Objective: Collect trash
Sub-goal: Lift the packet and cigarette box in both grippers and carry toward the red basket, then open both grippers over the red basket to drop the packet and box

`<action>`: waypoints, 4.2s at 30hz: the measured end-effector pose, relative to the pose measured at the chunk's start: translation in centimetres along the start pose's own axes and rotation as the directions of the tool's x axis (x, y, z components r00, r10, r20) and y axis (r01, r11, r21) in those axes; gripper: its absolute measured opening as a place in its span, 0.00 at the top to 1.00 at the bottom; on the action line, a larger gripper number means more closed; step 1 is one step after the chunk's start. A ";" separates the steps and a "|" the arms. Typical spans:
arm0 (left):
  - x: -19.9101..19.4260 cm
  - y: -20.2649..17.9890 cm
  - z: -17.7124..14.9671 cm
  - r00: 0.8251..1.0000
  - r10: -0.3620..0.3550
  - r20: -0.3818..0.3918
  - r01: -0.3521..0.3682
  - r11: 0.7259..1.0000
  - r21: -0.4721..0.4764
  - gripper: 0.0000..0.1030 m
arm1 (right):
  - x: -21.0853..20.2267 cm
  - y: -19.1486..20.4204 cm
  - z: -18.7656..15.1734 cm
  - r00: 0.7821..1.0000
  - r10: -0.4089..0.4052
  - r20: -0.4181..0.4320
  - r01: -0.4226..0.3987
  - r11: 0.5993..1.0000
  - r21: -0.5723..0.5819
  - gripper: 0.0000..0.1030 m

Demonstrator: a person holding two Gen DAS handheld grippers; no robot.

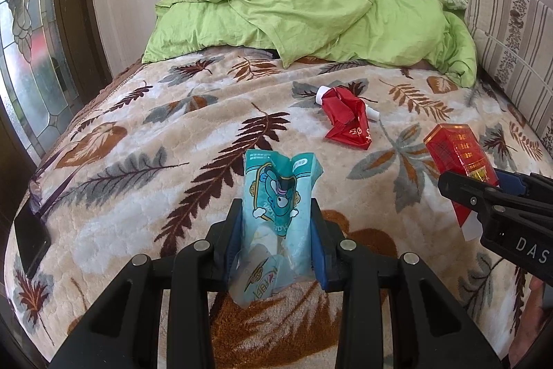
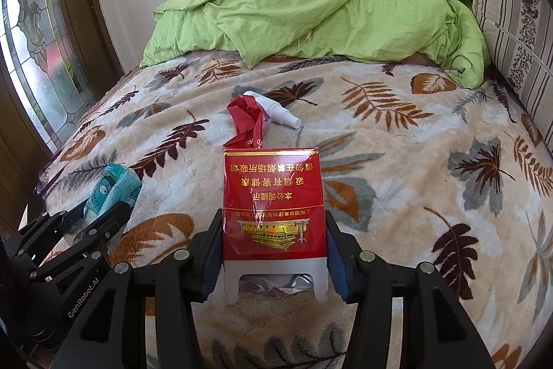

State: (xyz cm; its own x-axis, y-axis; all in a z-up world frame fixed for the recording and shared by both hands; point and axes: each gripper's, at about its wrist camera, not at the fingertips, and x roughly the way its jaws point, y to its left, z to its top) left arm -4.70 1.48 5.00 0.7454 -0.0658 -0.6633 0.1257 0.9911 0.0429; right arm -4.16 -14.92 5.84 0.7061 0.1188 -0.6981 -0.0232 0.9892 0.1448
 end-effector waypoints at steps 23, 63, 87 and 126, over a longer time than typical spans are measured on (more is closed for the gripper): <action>-0.8 2.0 0.5 0.990 -0.139 0.020 0.140 0.980 -0.143 0.68 | -0.1 -0.3 -0.1 1.000 -0.005 0.010 0.005 1.000 -0.004 0.46; -8.6 -5.4 -2.7 0.964 -0.263 0.032 0.262 0.964 0.036 0.68 | -11.8 -4.0 -5.0 0.993 0.003 0.121 -0.023 0.986 0.164 0.46; -18.7 -19.8 -5.0 0.907 -0.421 0.030 0.375 0.838 0.396 0.67 | -26.1 -15.8 -14.8 0.975 -0.179 0.133 0.119 0.922 0.369 0.46; -20.8 -32.7 -5.4 0.670 -0.675 -0.310 0.739 0.566 0.366 0.40 | -34.2 -27.5 -22.4 0.945 -0.309 0.108 0.171 0.749 0.640 0.37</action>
State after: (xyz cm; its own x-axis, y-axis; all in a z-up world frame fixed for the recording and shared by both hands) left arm -27.91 -28.93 13.35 0.2115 -0.6769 -0.7051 0.8616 0.4697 -0.1925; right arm -43.51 -44.28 10.05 0.7510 -0.2023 -0.6285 0.5563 0.7067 0.4372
